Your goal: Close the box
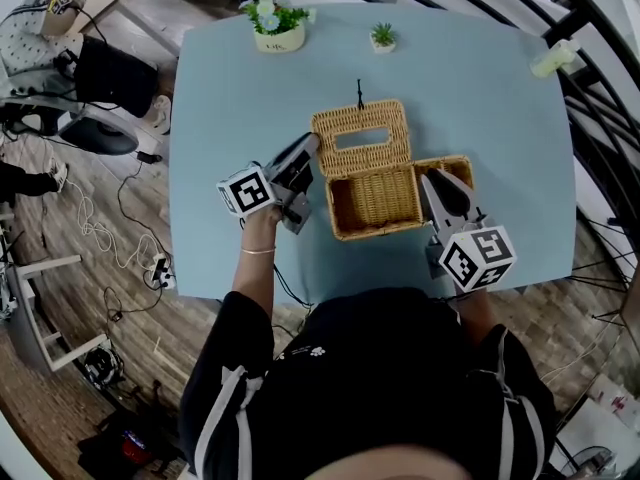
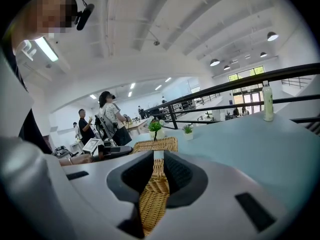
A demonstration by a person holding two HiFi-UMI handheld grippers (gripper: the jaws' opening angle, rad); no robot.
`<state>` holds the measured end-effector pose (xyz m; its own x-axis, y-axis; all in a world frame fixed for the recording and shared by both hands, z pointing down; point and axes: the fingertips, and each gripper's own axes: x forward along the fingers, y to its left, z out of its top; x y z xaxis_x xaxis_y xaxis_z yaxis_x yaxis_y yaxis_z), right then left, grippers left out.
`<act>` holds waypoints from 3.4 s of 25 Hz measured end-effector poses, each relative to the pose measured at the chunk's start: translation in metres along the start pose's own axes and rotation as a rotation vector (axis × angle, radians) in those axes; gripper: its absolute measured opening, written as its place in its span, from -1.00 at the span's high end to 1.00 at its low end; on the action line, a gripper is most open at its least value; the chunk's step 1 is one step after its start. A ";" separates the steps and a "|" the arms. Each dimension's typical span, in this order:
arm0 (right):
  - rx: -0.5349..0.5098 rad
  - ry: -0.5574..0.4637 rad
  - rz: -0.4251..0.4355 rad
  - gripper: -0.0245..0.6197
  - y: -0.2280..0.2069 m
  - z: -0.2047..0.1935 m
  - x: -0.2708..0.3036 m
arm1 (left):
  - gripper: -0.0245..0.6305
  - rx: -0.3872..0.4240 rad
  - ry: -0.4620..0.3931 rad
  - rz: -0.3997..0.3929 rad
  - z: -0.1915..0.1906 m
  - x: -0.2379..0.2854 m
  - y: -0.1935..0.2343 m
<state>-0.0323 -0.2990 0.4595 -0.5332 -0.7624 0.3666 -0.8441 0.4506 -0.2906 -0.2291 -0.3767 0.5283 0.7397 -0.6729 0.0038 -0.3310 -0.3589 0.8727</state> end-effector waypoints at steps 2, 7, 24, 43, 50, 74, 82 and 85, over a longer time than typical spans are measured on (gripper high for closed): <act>0.005 -0.003 0.006 0.73 -0.003 0.001 0.004 | 0.76 0.029 0.000 -0.011 0.002 0.000 -0.005; 0.018 -0.020 0.006 0.73 -0.016 0.005 0.017 | 0.76 0.089 -0.005 -0.051 0.005 -0.004 -0.018; -0.062 -0.072 0.086 0.65 -0.020 0.026 0.051 | 0.76 0.273 -0.006 -0.180 0.002 -0.015 -0.053; -0.144 -0.060 0.089 0.57 -0.009 0.029 0.037 | 0.76 0.462 0.068 -0.302 -0.015 -0.030 -0.081; -0.169 -0.042 0.091 0.52 -0.008 0.024 0.030 | 0.76 0.542 0.115 -0.336 -0.025 -0.035 -0.090; -0.203 0.008 0.201 0.58 0.006 0.007 0.007 | 0.74 0.708 0.068 -0.024 -0.053 -0.051 -0.094; -0.210 0.051 0.237 0.57 0.011 -0.009 -0.008 | 0.74 0.656 0.040 0.057 -0.072 -0.064 -0.097; -0.200 0.062 0.243 0.57 0.011 -0.014 -0.012 | 0.74 0.637 0.046 0.077 -0.082 -0.067 -0.097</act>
<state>-0.0362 -0.2783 0.4643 -0.7181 -0.5939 0.3627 -0.6823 0.7034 -0.1991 -0.1985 -0.2435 0.4835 0.7199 -0.6885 0.0882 -0.6566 -0.6342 0.4082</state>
